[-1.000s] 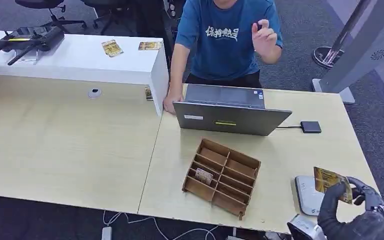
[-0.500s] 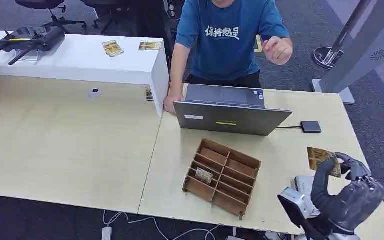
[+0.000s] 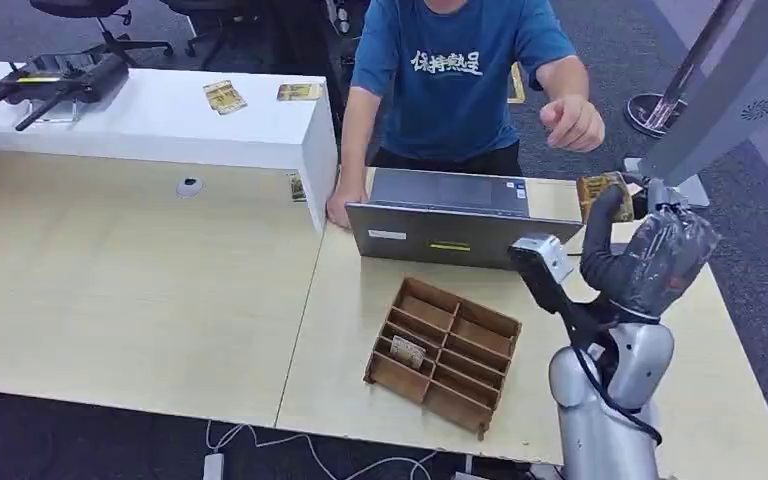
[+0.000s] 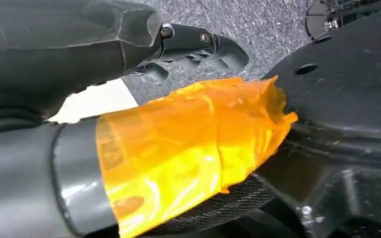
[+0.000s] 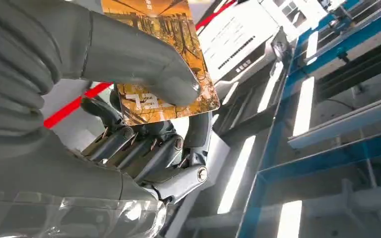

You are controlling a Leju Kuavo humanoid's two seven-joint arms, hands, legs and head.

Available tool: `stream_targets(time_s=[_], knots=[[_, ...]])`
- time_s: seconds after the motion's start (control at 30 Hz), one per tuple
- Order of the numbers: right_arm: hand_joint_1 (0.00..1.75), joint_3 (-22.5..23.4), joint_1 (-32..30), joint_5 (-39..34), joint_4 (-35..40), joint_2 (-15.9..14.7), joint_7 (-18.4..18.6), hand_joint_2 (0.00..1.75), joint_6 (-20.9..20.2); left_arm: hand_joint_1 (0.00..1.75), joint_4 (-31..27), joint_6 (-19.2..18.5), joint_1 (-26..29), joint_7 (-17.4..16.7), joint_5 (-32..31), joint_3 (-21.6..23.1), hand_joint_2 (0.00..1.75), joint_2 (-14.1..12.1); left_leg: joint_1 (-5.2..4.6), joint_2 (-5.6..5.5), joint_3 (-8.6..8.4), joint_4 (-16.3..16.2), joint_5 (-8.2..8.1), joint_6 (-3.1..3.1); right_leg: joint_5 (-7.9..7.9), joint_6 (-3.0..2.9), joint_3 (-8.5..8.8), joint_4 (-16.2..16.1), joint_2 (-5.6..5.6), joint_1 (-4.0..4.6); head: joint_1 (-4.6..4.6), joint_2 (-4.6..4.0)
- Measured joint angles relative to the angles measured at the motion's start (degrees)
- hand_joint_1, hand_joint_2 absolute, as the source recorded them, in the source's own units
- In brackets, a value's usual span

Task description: Pass the card to the sensor for recognition and then transmit it.

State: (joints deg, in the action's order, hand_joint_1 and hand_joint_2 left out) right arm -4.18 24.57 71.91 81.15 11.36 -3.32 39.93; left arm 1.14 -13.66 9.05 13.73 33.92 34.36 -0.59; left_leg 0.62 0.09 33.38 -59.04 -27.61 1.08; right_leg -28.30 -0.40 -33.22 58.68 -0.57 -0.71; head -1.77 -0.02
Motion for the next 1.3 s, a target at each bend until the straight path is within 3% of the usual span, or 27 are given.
stream_targets(time_s=[0.5, 0.7, 1.1, 1.13, 1.17, 1.2, 1.3], knots=[[1.73, -7.3, 17.5, 9.6, -22.2, -4.0, 14.5, 1.75, -0.3, 0.0, 0.0, -1.4, -1.5, -0.6, -4.6, 1.4, 0.0, -2.3, 0.01, -0.02, 0.0, 0.0, 0.01, 0.01, 0.03, -0.03, -0.02, 0.0, -0.01, 0.01, 0.0, 0.0], [1.73, -8.5, 20.5, 10.2, -27.8, -4.8, 15.4, 1.75, -0.3, 0.0, 0.0, -1.5, -1.6, -0.7, -4.8, 1.4, 0.0, -2.7, 0.01, -0.02, 0.0, 0.0, 0.01, 0.01, 0.03, -0.03, -0.02, 0.0, -0.01, 0.01, 0.0, 0.0], [1.71, -9.1, 21.9, 10.7, -32.0, -5.5, 17.0, 1.75, -0.4, 0.0, 0.0, -1.4, -1.6, -0.9, -5.4, 1.5, 0.0, -2.8, 0.01, -0.02, 0.01, 0.0, 0.01, 0.01, 0.03, -0.03, -0.03, 0.0, -0.02, 0.01, 0.0, 0.0], [1.55, -9.2, 22.0, 10.6, -32.5, -5.5, 17.1, 1.75, -0.3, 0.0, 0.0, -1.4, -1.7, -1.0, -5.4, 1.5, 0.0, -2.8, 0.01, -0.02, 0.01, 0.0, 0.01, 0.01, 0.03, -0.03, -0.03, 0.0, -0.02, 0.01, 0.0, 0.0], [0.1, -9.2, 22.0, 10.5, -32.9, -5.6, 17.2, 1.75, -0.3, 0.0, 0.0, -1.4, -1.7, -1.0, -5.5, 1.5, 0.0, -2.8, 0.01, -0.02, 0.01, 0.0, 0.01, 0.01, 0.03, -0.03, -0.03, 0.0, -0.02, 0.01, 0.0, 0.0], [0.0, -9.2, 22.0, 10.5, -33.1, -5.6, 17.2, 1.75, -0.2, 0.0, 0.0, -1.3, -1.7, -1.0, -5.6, 1.5, 0.0, -2.8, 0.01, -0.02, 0.01, 0.0, 0.01, 0.01, 0.03, -0.03, -0.03, 0.0, -0.02, 0.01, 0.0, 0.0], [0.0, -9.2, 22.0, 10.0, -33.5, -5.7, 17.2, 1.75, -0.2, 0.0, 0.0, -1.3, -1.7, -1.0, -5.8, 1.5, 0.0, -2.8, 0.01, -0.01, 0.0, 0.0, 0.01, 0.01, 0.03, -0.03, -0.03, 0.0, -0.01, 0.01, 0.0, 0.0]])
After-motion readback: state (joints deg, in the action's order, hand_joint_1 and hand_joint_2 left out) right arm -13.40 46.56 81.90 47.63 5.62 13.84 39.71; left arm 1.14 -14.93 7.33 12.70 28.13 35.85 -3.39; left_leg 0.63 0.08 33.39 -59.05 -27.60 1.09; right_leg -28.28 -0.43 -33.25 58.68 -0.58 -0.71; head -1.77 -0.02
